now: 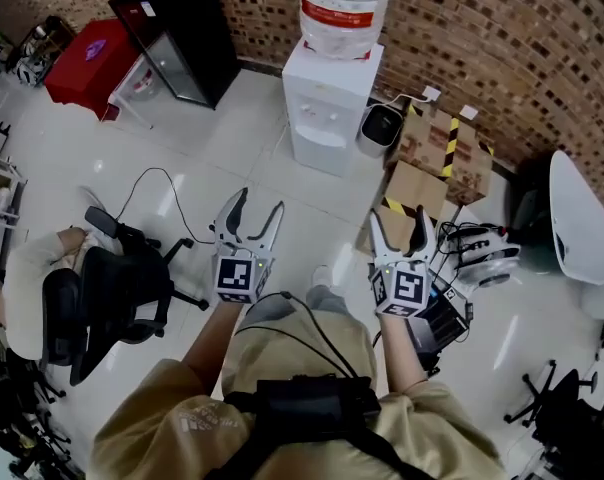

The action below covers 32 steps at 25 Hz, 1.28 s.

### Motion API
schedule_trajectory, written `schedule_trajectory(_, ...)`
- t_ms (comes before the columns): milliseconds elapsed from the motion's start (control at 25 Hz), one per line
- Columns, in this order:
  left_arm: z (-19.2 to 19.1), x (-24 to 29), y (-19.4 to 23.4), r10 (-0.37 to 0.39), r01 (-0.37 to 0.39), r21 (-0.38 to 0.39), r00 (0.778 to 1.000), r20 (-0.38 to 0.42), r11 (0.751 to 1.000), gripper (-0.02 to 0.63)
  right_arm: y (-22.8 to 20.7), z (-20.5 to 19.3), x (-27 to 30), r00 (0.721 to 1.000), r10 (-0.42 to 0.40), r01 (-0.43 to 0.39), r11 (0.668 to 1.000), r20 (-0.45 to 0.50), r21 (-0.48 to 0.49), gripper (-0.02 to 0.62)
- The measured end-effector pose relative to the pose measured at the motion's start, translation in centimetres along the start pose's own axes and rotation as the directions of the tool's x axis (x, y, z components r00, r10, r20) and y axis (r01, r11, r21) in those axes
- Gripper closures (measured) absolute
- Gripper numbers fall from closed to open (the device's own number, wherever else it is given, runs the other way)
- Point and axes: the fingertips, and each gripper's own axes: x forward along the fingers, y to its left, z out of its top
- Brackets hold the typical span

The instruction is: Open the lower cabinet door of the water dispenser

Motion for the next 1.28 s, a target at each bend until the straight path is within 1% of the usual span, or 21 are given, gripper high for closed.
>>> schedule_trajectory(80, -0.4, 1.7, 0.2, -0.01, 0.01, 0.018, 1.0, -0.008, 1.0, 0.328, -0.5, 0.2, 1.8, 1.0, 0.0, 0.0, 1.0, 0.003, 0.001, 0.176)
schedule_trajectory(160, -1.3, 3.0, 0.5, -0.016, 0.017, 0.022, 1.0, -0.024, 1.0, 0.328, -0.6, -0.5, 3.1, 1.0, 0.002, -0.002, 1.0, -0.013, 0.014, 0.176)
schedule_trajectory(280, -2.5, 5.1, 1.4, -0.017, 0.015, -0.022, 0.998, -0.053, 1.0, 0.328, -0.4, -2.3, 5.3, 0.999, 0.011, -0.01, 1.0, -0.037, 0.028, 0.176)
schedule_trajectory(360, -4.2, 6.4, 2.4, -0.021, 0.019, -0.038, 0.998, -0.061, 0.999, 0.328, -0.3, -3.5, 6.8, 0.999, 0.005, -0.005, 1.0, -0.042, 0.016, 0.176)
schedule_trajectory(480, -6.6, 8.6, 3.0, -0.062, 0.058, -0.05, 0.995, -0.082, 0.997, 0.328, -0.4, -5.8, 9.1, 1.0, -0.01, 0.01, 1.0, -0.027, 0.0, 0.176)
schedule_trajectory(560, -8.8, 9.8, 2.8, -0.091, 0.087, -0.049, 0.991, -0.094, 0.995, 0.328, -0.5, -8.4, 10.3, 1.0, -0.018, 0.018, 1.0, -0.018, 0.002, 0.189)
schedule_trajectory(640, -11.3, 11.8, 3.2, -0.088, 0.083, -0.067, 0.993, -0.081, 0.994, 0.328, -0.7, -12.0, 12.1, 1.0, -0.018, 0.018, 1.0, -0.014, 0.004, 0.189)
schedule_trajectory(720, -15.0, 14.1, 4.1, -0.069, 0.064, -0.086, 0.996, -0.058, 0.994, 0.328, -1.0, -16.9, 14.5, 1.0, -0.014, 0.014, 1.0, -0.014, -0.008, 0.189)
schedule_trajectory(800, -20.2, 16.4, 5.1, -0.056, 0.052, -0.084, 0.997, -0.049, 0.995, 0.328, -1.5, -22.7, 16.8, 1.0, -0.017, 0.017, 1.0, -0.02, -0.016, 0.189)
schedule_trajectory(920, -28.2, 20.4, 6.1, -0.057, 0.053, -0.084, 0.997, -0.046, 0.995, 0.328, -2.6, -31.4, 20.3, 0.999, -0.034, 0.033, 0.999, -0.032, -0.021, 0.189)
schedule_trajectory(1040, -34.4, 24.0, 6.7, -0.072, 0.071, -0.097, 0.997, -0.006, 0.993, 0.328, -3.5, -39.7, 23.4, 0.998, -0.041, 0.04, 0.999, -0.055, -0.013, 0.189)
schedule_trajectory(1160, -39.0, 27.0, 7.2, -0.089, 0.091, -0.057, 0.996, 0.025, 0.994, 0.328, -4.0, -46.3, 25.5, 0.997, -0.032, 0.03, 0.999, -0.071, -0.022, 0.189)
schedule_trajectory(1280, -43.1, 29.1, 7.6, -0.068, 0.069, -0.022, 0.997, 0.027, 0.997, 0.327, -5.0, -51.9, 26.8, 0.997, -0.033, 0.03, 0.999, -0.074, -0.033, 0.189)
